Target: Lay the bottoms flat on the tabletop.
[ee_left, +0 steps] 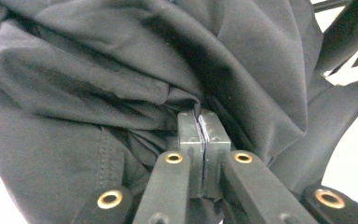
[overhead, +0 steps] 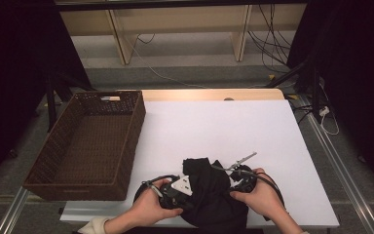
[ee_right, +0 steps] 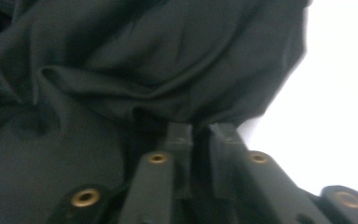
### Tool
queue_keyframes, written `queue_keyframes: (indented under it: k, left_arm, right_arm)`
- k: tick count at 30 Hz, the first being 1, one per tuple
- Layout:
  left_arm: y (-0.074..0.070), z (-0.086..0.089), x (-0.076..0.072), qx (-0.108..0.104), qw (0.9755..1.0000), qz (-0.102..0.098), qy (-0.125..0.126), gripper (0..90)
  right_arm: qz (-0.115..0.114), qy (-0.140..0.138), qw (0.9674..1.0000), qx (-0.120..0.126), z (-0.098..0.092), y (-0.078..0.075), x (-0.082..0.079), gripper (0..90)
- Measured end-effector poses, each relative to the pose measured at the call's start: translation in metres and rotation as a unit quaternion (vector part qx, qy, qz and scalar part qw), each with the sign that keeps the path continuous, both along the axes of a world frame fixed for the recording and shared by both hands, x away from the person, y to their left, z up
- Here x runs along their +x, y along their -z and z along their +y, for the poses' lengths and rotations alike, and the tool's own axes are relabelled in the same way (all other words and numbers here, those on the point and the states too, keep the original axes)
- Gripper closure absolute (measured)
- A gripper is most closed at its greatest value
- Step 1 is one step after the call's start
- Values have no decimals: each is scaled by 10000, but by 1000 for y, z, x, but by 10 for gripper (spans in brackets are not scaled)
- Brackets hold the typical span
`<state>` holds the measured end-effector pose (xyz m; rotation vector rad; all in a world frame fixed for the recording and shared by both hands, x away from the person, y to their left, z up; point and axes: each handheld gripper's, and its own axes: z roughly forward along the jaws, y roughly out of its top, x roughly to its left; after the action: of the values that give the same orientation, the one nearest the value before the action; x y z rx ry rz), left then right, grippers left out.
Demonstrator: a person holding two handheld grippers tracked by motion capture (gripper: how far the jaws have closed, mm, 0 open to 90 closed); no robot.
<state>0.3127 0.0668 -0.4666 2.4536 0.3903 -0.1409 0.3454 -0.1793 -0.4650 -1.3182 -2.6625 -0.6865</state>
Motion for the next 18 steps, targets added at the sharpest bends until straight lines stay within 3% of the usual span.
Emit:
queue_keyframes:
  k: [2,5,8,10,14,16,18]
  left_arm:
    - [3,-2,0,39,10000,-8,0,890]
    - [6,-7,2,25,10000,-41,-48,891]
    - [5,-8,8,15,9997,-114,-194,893]
    - [2,-4,12,36,9994,-182,-299,893]
    - [-1,8,13,49,9988,-174,-456,893]
    - [-2,14,10,101,9986,-194,-480,893]
    - [-2,22,7,129,9984,-201,-505,892]
  right_arm:
    - [-17,-30,9999,-115,4,-3,2,871]
    - [-190,169,9997,-65,7,-6,10,877]
    - [-457,413,9980,168,5,-14,19,877]
    - [-693,432,9956,462,5,-25,20,877]
    - [-728,62,9930,923,11,-35,10,870]
    - [-565,-219,9907,1222,19,-33,3,865]
    - [-368,-544,9890,1327,30,-30,-5,857]
